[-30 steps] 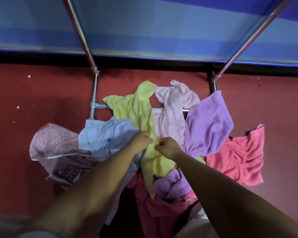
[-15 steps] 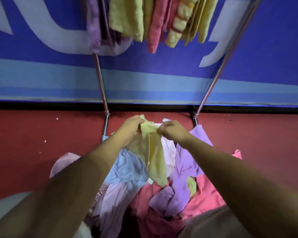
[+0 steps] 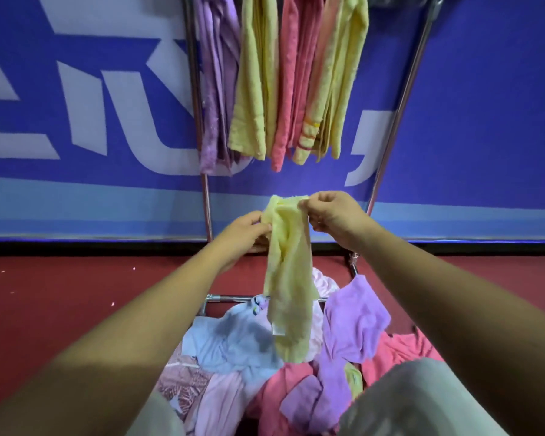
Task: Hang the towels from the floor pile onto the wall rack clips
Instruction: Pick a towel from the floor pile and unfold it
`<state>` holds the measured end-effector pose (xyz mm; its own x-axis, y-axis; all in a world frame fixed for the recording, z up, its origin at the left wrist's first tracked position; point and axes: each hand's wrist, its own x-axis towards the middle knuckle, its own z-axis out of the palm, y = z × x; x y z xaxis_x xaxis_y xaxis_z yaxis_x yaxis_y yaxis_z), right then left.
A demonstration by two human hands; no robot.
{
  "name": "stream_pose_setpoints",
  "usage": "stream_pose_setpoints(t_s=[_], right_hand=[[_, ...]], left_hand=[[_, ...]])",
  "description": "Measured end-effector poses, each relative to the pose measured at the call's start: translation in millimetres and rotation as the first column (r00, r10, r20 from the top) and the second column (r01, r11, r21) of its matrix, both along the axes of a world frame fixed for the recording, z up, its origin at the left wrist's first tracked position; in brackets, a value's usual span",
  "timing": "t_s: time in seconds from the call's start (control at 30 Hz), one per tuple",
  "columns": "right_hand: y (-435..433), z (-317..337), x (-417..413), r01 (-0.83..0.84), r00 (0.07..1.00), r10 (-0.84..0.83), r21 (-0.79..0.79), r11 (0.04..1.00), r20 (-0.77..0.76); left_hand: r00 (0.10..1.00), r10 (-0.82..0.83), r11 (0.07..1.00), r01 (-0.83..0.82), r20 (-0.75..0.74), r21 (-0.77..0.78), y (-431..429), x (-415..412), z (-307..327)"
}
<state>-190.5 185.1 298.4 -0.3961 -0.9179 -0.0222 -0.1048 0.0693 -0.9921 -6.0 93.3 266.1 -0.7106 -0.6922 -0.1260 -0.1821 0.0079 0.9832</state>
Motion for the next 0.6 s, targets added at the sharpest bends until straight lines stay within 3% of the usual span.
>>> stream_pose_setpoints(t_s=[0.07,0.23,0.33,0.43,0.6], right_hand=[[9,1,-4,0.004,0.995,0.000,0.039,0.999,-0.100],[31,13,-4,-0.038,0.967,0.064,0.108,0.993,-0.246],[34,30,0,-0.200,0.955,0.209,0.061,0.978,-0.211],[34,43,10,-0.419,0.894,0.425,0.076,0.905,-0.142],[37,63,8,-0.301,0.943,0.303,0.036,0.953,-0.139]], left_hand=[[0.997,0.040,0.999,-0.037,-0.069,0.039,3,2,22],[0.990,-0.050,0.995,0.038,-0.129,-0.096,2,2,66],[0.981,-0.149,0.980,0.130,-0.126,-0.148,9,0,88],[0.964,-0.267,0.943,0.260,-0.005,-0.209,17,0,102],[0.959,-0.271,0.916,0.283,0.083,-0.283,20,9,115]])
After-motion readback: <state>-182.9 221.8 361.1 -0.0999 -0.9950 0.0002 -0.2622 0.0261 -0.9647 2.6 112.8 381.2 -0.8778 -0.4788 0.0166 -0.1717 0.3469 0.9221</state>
